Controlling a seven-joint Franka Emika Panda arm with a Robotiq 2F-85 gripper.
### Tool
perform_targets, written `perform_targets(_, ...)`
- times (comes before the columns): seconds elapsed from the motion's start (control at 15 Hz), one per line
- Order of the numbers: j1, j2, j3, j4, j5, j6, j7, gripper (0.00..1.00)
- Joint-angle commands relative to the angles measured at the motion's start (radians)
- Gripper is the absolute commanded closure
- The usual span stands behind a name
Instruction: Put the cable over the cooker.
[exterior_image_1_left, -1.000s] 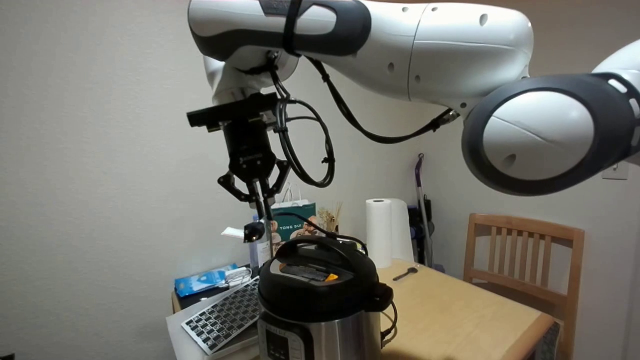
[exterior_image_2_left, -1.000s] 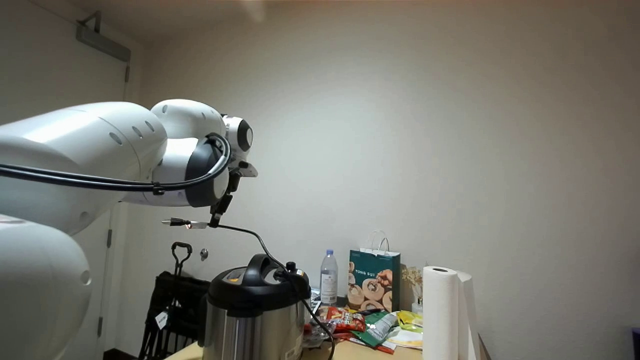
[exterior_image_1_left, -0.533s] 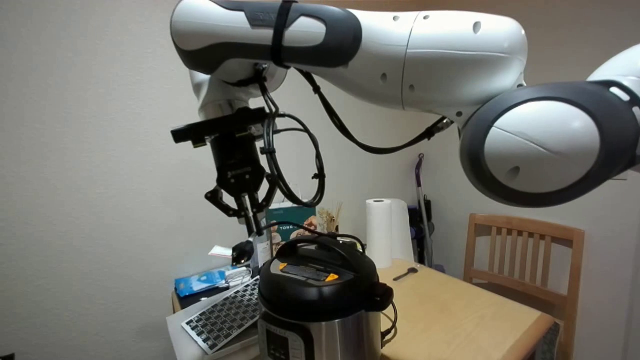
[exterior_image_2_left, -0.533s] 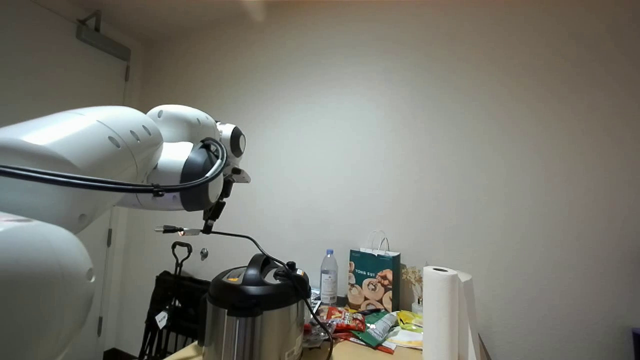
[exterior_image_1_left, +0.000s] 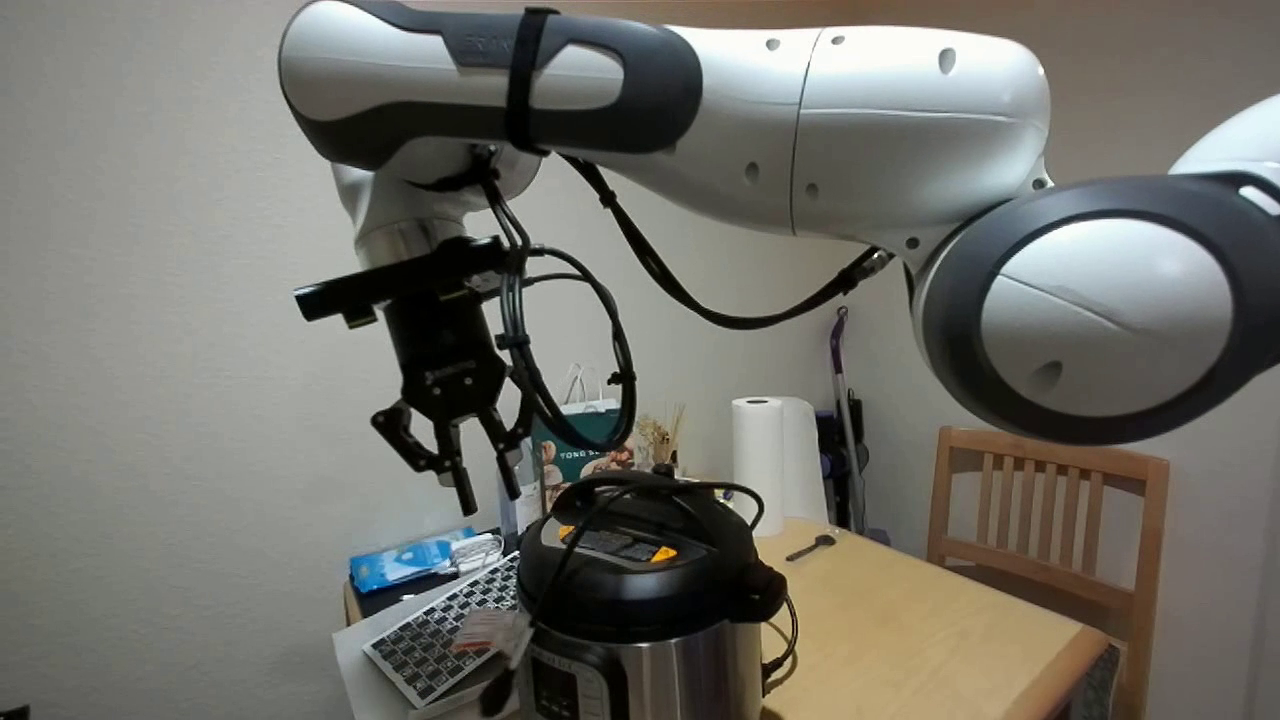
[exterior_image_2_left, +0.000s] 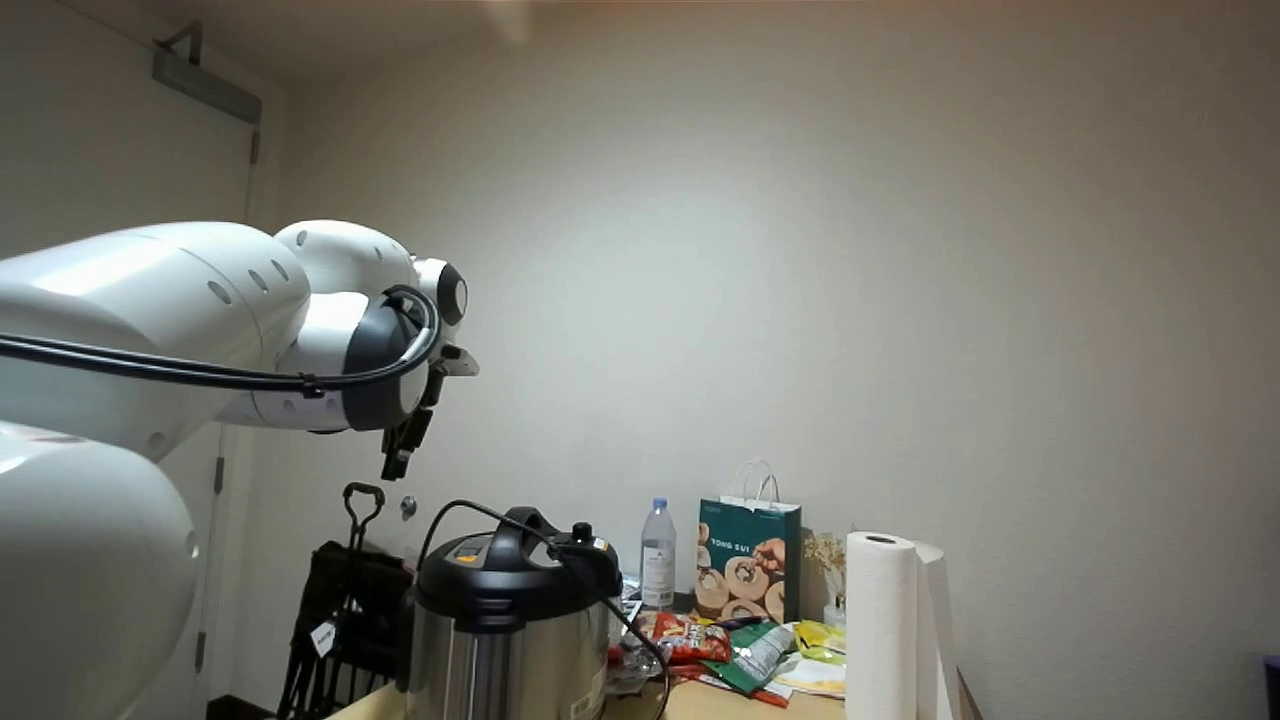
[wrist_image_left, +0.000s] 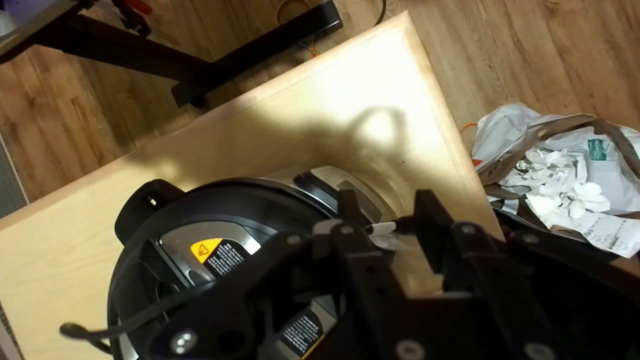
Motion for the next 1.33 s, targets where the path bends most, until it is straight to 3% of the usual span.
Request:
perform_targets(0.0, -0.015, -0.020, 0.009, -0.016, 0.001, 0.002, -0.037, 0.35)
perform_targets(0.33, -0.028, -0.051, 0.006, -0.016, 0.006, -0.032, 0.007, 0.04)
perform_targets(0.4, -0.025, -0.070, -0.002, -0.012, -0.002, -0.049, 0.024, 0.01)
perform_targets(0.8, -0.031, -0.194, -0.018, -0.010, -0.005, -0.191, 0.093, 0.00)
perform_targets(0.87, -0.024, -0.166, -0.012, -0.005, -0.006, -0.143, 0.056, 0.00)
perform_targets(1.27, -0.026, -0.192, -0.015, -0.015, -0.007, -0.170, 0.075, 0.00)
